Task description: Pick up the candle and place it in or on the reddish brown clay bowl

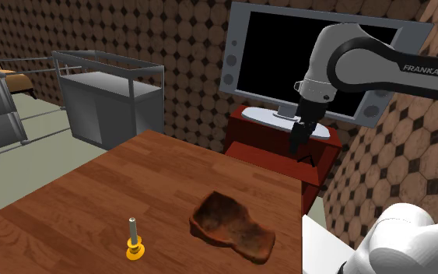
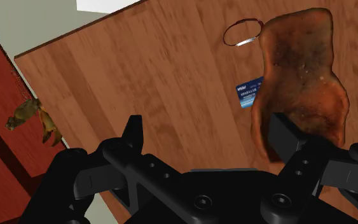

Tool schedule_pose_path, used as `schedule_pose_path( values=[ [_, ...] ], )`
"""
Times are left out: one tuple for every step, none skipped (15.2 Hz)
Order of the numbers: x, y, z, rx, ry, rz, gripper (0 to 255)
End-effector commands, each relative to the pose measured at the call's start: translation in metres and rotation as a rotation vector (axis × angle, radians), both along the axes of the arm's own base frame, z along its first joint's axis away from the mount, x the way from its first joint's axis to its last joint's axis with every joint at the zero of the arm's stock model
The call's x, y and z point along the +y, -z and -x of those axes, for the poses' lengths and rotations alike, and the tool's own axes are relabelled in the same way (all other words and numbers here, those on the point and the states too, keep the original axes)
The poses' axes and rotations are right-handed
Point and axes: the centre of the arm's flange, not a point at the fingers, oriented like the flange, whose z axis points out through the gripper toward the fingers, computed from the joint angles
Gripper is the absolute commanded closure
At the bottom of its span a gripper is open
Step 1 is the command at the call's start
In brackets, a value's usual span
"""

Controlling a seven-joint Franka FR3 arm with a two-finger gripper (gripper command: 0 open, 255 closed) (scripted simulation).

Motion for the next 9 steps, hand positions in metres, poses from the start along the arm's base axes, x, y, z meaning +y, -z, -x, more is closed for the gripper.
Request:
schedule_pose_path(
  values=[
    [0.0,0.0,0.0,0.0,0.0,0.0,0],
    [0.009,0.006,-0.007,0.007,0.001,-0.006,0],
    [0.019,0.013,-0.013,0.014,0.003,-0.012,0],
    [0.028,0.019,-0.019,0.022,0.004,-0.018,0],
    [0.037,0.025,-0.026,0.029,0.006,-0.024,0],
    [0.047,0.032,-0.032,0.036,0.007,-0.03,0],
    [0.056,0.038,-0.039,0.043,0.009,-0.036,0],
    [0.066,0.044,-0.045,0.05,0.01,-0.042,0],
    [0.075,0.05,-0.051,0.058,0.011,-0.048,0]
  ],
)
